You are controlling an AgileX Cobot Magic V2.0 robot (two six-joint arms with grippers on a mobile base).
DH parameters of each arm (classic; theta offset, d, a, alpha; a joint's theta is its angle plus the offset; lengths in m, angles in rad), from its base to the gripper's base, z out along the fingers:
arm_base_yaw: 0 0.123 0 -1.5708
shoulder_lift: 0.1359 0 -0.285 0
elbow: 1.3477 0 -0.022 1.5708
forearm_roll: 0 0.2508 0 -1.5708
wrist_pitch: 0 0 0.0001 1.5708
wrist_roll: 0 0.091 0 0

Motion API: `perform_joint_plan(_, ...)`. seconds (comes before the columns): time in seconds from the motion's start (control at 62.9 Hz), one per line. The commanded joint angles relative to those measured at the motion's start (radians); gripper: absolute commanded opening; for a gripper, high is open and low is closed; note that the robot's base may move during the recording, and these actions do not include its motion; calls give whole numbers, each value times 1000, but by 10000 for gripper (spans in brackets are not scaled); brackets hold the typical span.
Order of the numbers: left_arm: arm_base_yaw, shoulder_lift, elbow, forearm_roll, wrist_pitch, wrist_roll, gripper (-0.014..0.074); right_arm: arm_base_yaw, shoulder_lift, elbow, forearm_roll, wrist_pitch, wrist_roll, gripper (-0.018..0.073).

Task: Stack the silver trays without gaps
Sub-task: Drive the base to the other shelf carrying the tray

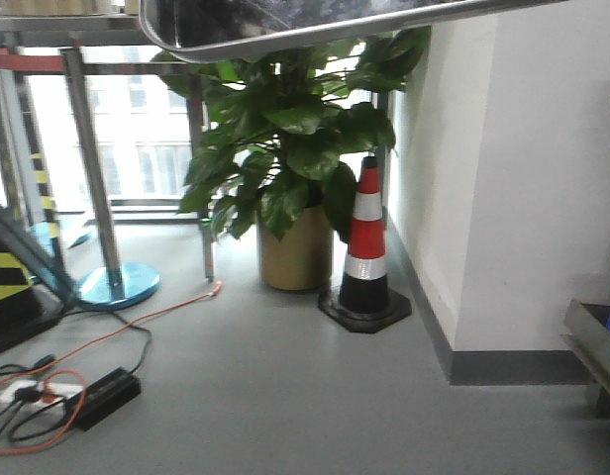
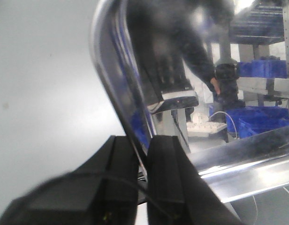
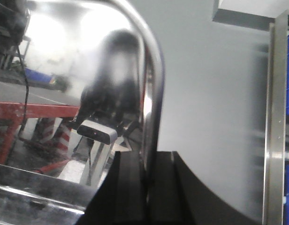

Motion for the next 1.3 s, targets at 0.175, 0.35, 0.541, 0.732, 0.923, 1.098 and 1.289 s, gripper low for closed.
perform_joint_plan(0.175, -17, -35, -29, -96, 34, 33, -48, 8, -30, -33, 54, -3, -10, 57)
perform_joint_plan(0.35, -17, -35, -29, -96, 34, 33, -48, 8, -30, -33, 54, -3, -10, 57)
perform_joint_plan(0.541, -17, -35, -29, -96, 34, 33, -48, 8, -30, -33, 54, -3, -10, 57)
perform_joint_plan(0.732, -17, -35, -29, -96, 34, 33, -48, 8, -30, -33, 54, -3, -10, 57)
perform_joint_plan(0.923, -17, -35, -29, -96, 34, 33, -48, 8, -30, -33, 54, -3, -10, 57)
perform_joint_plan(1.098, -17, -35, -29, -96, 34, 33, -48, 8, -30, -33, 54, -3, -10, 57)
perform_joint_plan(1.289, -17, -35, -29, -96, 34, 33, -48, 8, -30, -33, 54, -3, -10, 57)
